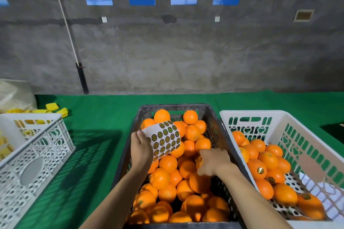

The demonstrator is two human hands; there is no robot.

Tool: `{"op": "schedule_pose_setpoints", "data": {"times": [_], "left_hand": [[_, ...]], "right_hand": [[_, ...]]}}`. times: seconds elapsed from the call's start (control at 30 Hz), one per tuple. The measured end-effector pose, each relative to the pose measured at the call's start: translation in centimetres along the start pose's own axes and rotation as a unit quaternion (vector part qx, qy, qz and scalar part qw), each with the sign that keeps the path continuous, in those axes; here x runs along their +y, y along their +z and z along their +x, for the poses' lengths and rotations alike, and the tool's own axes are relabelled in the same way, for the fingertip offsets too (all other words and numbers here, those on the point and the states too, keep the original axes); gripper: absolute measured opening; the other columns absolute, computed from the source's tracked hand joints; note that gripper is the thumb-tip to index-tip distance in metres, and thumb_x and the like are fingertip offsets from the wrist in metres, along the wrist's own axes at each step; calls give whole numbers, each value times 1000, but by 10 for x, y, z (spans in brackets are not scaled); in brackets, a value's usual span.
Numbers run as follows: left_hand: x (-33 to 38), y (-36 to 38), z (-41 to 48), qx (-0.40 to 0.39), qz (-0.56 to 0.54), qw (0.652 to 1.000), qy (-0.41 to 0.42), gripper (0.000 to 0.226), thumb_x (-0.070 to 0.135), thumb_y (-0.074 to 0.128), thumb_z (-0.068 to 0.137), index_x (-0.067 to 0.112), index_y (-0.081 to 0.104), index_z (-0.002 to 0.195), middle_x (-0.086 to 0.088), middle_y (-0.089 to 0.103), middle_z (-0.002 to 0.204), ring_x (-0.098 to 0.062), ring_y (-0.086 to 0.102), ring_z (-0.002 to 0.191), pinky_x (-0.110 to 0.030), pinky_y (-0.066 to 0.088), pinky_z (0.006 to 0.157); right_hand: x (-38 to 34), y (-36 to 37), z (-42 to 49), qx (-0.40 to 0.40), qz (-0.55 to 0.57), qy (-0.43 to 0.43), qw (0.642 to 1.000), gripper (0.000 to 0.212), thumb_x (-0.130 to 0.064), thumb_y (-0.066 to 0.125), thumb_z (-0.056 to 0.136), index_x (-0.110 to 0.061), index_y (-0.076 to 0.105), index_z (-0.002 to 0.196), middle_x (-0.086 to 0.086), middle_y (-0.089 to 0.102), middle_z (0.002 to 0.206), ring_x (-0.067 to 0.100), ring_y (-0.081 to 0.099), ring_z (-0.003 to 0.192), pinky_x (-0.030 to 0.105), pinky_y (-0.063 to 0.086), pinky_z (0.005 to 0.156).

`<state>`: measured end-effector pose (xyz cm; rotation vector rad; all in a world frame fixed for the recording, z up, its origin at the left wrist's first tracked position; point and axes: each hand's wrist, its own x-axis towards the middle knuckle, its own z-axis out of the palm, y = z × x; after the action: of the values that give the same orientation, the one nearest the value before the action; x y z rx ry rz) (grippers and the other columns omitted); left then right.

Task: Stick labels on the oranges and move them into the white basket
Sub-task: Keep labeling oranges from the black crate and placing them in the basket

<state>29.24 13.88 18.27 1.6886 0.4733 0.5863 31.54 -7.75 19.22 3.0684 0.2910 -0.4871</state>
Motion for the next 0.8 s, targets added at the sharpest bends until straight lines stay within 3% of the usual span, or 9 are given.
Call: {"op": "schedule_pose_setpoints", "data": {"times": [0.07,0.13,0.2,0.27,0.37,0.53,0.63,0.7,0.8], "left_hand": [[-1,0,0,-1,4,1000,3,35,40,26,107,17,47,92,-12,58,92,-27,62,86,-43,52,73],[-1,-1,1,-2,7,1000,5,35,40,26,107,16,48,93,-12,58,92,-27,62,86,-44,52,74],[-2,-1,1,-3,8,1000,4,35,40,26,107,17,48,93,-12,58,93,-27,61,87,-47,53,77],[-2,0,1,-5,8,1000,5,35,39,26,107,17,48,92,-12,58,92,-27,61,85,-45,52,75],[-1,2,1,-9,11,1000,9,35,39,27,107,16,48,91,-13,57,90,-27,60,82,-38,48,68],[-1,3,-3,-18,28,999,38,36,38,29,108,11,47,92,-13,56,85,-26,60,77,-38,48,64],[0,1,-6,-27,34,998,51,38,39,29,107,9,47,91,-14,56,81,-24,61,71,-39,50,60],[1,1,-7,-29,40,997,58,38,38,30,108,8,47,91,-13,56,80,-22,60,69,-38,50,57],[2,2,-8,-30,51,996,67,38,37,30,107,8,47,91,-12,54,79,-22,58,68,-35,46,56]], "right_hand": [[-2,-4,0,129,51,11,990,52,-45,66,79,-24,52,124,8,54,126,34,47,121,46,36,100],[-2,-8,2,278,68,27,958,57,-40,65,86,-25,45,137,9,50,134,33,42,126,45,34,103],[4,-14,4,397,88,64,911,62,-24,69,87,-23,45,143,12,45,143,35,38,131,47,31,106],[16,-17,5,457,126,129,871,65,-4,71,79,-20,54,139,20,40,148,42,34,135,53,28,106],[34,-13,4,432,173,223,856,60,2,73,74,-16,62,130,25,33,150,47,27,136,55,23,106],[51,-8,15,302,224,317,871,36,-16,67,89,-17,61,125,21,22,158,47,17,143,54,18,114],[53,-7,23,244,219,333,884,20,-20,60,94,-21,65,113,15,35,155,44,17,146,56,13,116],[54,-5,27,227,220,329,890,21,-20,57,94,-21,65,114,14,41,151,42,19,146,56,11,116],[56,-5,30,206,227,341,889,31,-24,55,95,-18,63,124,16,32,157,43,13,147,60,7,117]]}}
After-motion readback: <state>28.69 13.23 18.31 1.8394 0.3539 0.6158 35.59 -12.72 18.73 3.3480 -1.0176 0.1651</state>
